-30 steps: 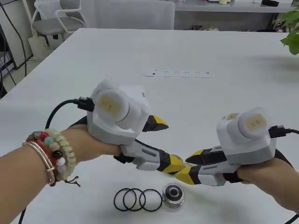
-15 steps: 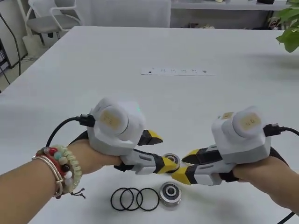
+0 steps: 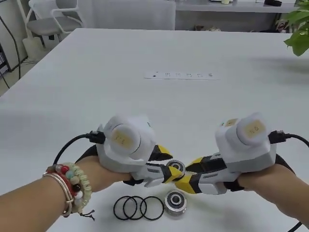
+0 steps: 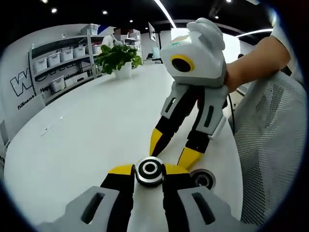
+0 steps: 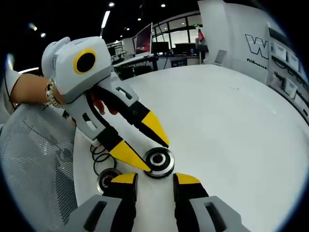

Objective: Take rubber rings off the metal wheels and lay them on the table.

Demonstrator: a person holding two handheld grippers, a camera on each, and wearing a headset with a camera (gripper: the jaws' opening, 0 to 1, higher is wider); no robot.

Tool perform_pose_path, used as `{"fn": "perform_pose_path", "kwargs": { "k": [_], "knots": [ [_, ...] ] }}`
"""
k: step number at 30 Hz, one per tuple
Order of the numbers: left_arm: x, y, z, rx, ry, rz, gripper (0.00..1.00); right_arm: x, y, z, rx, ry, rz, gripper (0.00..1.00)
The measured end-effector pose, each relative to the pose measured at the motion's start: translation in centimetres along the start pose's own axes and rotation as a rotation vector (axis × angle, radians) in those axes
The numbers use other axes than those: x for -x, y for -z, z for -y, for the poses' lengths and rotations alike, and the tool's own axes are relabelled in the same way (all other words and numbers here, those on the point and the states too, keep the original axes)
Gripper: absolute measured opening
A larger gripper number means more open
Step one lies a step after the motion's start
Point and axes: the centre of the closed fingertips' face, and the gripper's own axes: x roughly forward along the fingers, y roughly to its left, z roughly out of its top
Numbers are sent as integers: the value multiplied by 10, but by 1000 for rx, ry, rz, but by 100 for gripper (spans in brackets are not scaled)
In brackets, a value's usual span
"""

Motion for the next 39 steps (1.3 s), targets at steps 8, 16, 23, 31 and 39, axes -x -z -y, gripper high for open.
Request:
{"fn": "perform_pose_path", "kwargs": {
  "k": [8,16,23,31,39],
  "knots": [
    [-1,2,1,54,-5,6,8,0,-1,0,5,1,0,25],
    [0,2,1,55,-12,15,8,1,-2,4,-1,13,12,19],
    [0,2,1,59,-17,19,8,2,0,5,18,17,11,15],
    [0,2,1,66,-23,25,8,4,2,8,65,26,0,1],
    [1,2,2,60,-27,24,8,4,4,10,-5,45,-17,0]
  ]
}}
